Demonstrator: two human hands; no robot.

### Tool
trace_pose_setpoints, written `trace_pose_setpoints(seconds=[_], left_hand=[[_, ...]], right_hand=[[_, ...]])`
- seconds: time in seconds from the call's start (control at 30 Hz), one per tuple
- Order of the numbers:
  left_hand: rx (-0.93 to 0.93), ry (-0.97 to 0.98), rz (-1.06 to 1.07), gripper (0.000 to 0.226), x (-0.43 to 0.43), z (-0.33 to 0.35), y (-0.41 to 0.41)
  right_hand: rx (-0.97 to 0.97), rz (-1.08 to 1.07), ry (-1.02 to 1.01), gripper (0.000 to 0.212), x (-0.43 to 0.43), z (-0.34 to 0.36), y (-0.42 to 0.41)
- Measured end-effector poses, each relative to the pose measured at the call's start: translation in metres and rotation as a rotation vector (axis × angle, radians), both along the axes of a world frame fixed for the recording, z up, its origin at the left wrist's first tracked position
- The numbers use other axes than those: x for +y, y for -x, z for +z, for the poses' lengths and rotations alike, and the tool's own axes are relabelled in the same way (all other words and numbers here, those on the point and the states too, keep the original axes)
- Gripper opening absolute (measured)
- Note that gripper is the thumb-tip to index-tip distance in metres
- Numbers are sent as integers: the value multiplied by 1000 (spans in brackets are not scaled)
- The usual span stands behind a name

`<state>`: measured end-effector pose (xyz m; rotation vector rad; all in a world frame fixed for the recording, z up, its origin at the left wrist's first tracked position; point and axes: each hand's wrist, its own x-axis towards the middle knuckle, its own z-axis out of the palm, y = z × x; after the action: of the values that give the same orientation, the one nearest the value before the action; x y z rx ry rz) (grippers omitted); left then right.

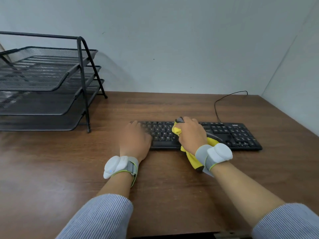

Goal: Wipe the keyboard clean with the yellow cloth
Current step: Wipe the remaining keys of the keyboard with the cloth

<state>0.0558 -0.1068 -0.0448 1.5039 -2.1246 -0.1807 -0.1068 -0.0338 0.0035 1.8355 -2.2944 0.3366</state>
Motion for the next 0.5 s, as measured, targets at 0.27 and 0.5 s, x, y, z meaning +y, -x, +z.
trace_pose_setpoints(seconds=[0.27, 0.5], left_hand=[[1, 2, -4, 49, 0, 4, -3], [-77, 71, -26, 47, 4, 20, 8]], right_hand=[[-53, 67, 71, 26, 28, -11, -12], [-179, -257, 66, 21, 55, 1, 47]])
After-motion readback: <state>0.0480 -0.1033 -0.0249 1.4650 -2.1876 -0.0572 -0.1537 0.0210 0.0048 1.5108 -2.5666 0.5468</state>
